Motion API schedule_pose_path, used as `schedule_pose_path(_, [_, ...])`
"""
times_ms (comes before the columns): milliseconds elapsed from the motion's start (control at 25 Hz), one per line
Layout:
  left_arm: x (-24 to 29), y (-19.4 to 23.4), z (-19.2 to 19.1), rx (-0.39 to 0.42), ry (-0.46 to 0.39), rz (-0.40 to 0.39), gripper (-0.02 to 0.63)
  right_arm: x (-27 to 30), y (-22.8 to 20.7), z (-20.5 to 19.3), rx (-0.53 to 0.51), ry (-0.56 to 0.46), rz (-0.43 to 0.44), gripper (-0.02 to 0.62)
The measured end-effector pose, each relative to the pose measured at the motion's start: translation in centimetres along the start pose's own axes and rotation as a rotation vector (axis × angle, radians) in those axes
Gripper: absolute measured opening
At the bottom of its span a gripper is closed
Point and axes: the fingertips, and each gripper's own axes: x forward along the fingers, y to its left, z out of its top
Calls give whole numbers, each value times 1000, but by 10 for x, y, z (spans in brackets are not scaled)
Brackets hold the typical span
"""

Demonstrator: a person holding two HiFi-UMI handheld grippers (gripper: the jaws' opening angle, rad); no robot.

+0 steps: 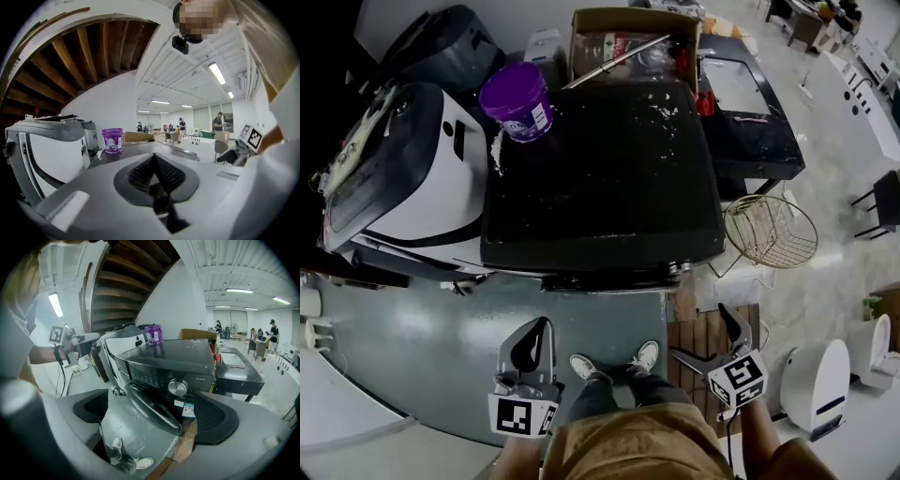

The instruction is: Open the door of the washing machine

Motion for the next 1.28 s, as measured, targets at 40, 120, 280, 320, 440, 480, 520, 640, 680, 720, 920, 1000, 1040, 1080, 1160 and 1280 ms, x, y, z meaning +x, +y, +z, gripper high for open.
schedule_pose_path(40, [-1,1,-2,0,5,4,60,6,-2,-7,-10,15,-4,569])
schedule_pose_path(120, [-4,3,-8,5,15,11,60,17,-5,-20,-32,46,-14,569])
schedule_pose_path(280, [-11,15,-20,16,18,21,60,37,-3,-41,-74,104,-17,566])
schedule_pose_path(320, [-12,19,-23,17,18,23,60,43,-2,-44,-83,114,-14,566])
schedule_pose_path(440, [-15,32,-34,26,23,33,60,62,4,-54,-101,139,0,565])
schedule_pose_path(480, [-14,36,-37,30,23,34,60,69,5,-58,-107,148,3,565])
schedule_pose_path(520, [-13,38,-42,31,25,33,60,75,5,-62,-110,157,4,563])
schedule_pose_path(640, [-11,44,-57,20,29,34,60,92,5,-75,-111,182,8,560])
schedule_pose_path(680, [-12,45,-63,16,33,34,60,96,5,-80,-112,191,10,554])
schedule_pose_path(720, [-12,45,-68,12,39,35,60,99,4,-85,-115,200,10,543])
schedule_pose_path(920, [-13,50,-92,-6,52,46,60,124,-10,-117,-172,253,-2,503])
schedule_pose_path(1000, [-13,51,-100,-3,61,48,60,137,-17,-128,-192,269,-2,488])
schedule_pose_path(1040, [-12,50,-105,1,67,47,60,143,-21,-133,-199,274,-1,479])
schedule_pose_path(1080, [-10,49,-109,4,74,44,60,148,-25,-138,-206,281,-2,474])
schedule_pose_path(1160, [-9,47,-115,12,83,41,60,159,-34,-148,-230,302,-8,459])
schedule_pose_path(1280, [-11,46,-122,19,91,46,60,176,-50,-169,-243,339,-16,428])
